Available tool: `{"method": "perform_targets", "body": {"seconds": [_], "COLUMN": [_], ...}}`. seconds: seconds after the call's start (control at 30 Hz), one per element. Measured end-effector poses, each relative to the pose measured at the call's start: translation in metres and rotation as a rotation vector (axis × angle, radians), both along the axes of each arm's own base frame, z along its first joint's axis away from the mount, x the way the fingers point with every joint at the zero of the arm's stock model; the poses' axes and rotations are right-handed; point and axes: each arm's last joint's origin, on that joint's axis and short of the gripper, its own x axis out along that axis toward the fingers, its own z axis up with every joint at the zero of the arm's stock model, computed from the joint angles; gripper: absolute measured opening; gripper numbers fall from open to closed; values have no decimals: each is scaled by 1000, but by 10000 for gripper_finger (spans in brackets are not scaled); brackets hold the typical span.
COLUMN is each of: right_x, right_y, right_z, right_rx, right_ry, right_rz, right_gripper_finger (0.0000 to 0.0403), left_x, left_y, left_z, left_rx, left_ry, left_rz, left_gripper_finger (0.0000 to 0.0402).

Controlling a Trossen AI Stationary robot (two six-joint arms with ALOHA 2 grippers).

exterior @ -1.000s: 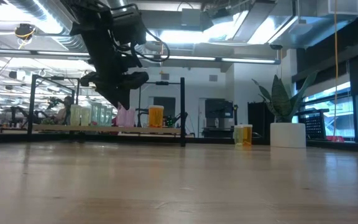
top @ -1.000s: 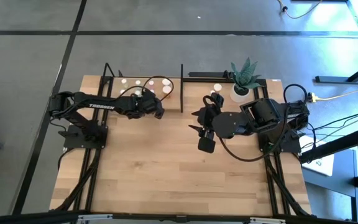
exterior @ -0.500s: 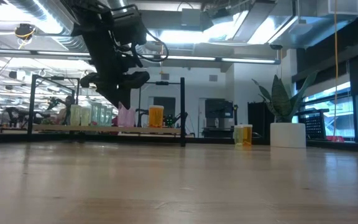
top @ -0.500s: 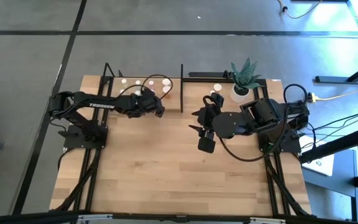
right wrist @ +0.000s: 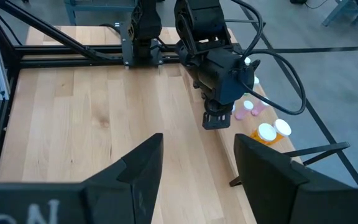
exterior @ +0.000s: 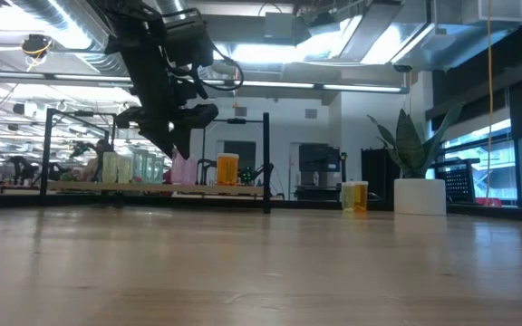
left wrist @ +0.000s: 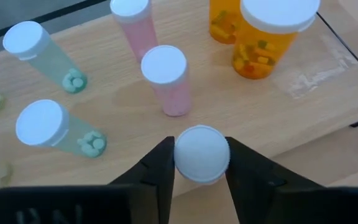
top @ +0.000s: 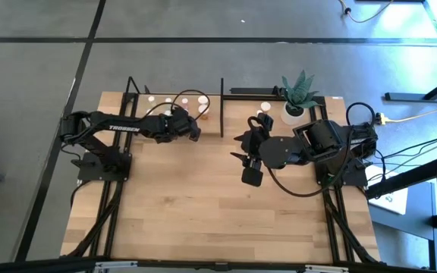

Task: Pick and place medicine bottles onto shelf by color
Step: Put the pink pill bottle on the shelf and align it with the other pink pill bottles

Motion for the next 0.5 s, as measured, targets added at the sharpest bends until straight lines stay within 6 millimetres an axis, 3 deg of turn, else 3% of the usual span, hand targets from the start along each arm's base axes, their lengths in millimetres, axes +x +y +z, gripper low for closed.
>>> {"method": "perform_targets", "body": {"seconds": [0.5], "right_x": [0], "right_y": [0], "right_z": [0], "right_rx": [0], "right_ry": [0], "right_rz": [0], "right_gripper_finger": [198], "left_x": [0], "left_y": [0], "left_z": [0], "left_rx": [0], "left_ry": [0], "left_rz": [0], "left_gripper_finger": [151]}}
